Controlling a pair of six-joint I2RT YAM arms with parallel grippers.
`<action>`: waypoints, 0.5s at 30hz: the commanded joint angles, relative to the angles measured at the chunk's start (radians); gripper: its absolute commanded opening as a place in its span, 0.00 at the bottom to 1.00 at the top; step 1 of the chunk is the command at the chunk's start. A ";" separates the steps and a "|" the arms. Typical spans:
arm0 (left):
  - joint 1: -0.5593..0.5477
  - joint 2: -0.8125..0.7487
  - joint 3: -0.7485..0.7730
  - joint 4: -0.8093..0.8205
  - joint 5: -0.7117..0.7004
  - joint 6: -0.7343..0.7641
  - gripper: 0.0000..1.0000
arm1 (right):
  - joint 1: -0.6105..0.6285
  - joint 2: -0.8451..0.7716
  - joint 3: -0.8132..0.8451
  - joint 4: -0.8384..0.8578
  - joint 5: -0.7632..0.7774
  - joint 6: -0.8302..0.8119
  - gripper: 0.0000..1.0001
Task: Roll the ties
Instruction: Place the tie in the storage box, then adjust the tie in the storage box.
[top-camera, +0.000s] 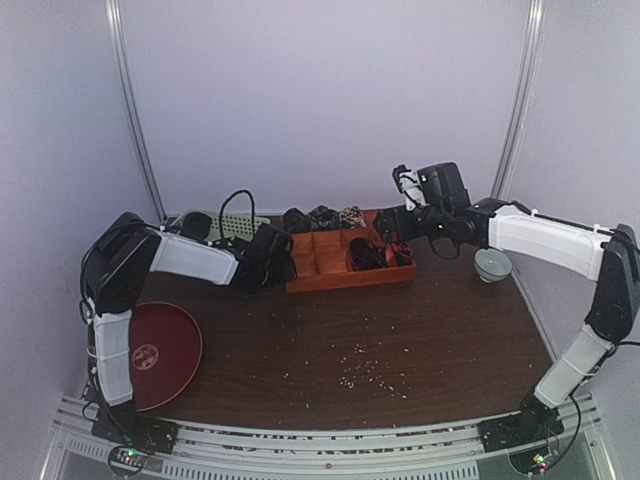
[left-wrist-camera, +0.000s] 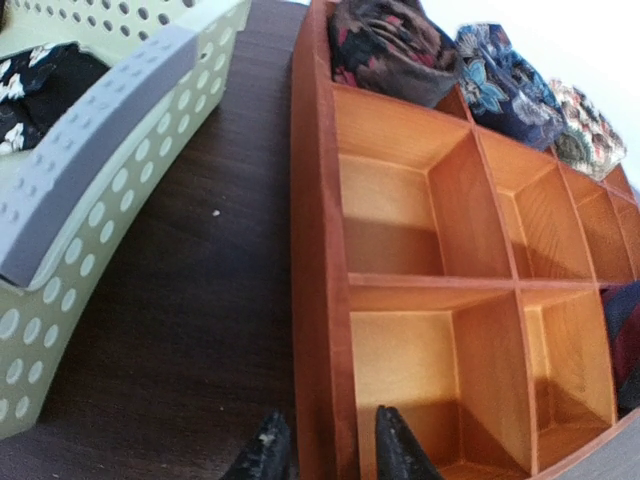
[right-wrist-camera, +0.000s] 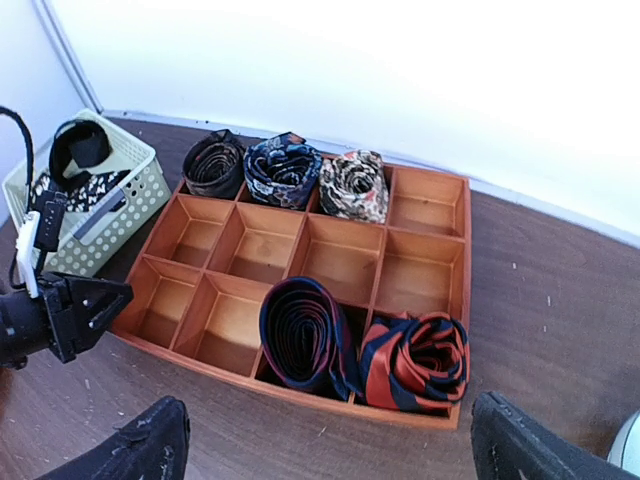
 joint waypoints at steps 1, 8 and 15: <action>0.007 -0.045 0.019 0.038 0.021 0.011 0.37 | 0.004 -0.089 -0.111 0.020 0.037 0.180 1.00; 0.004 -0.183 -0.040 0.052 0.079 0.047 0.54 | 0.003 -0.091 -0.187 0.126 0.137 0.167 1.00; -0.001 -0.339 -0.109 0.016 0.132 0.126 0.60 | -0.015 0.132 -0.026 0.152 0.083 0.112 0.48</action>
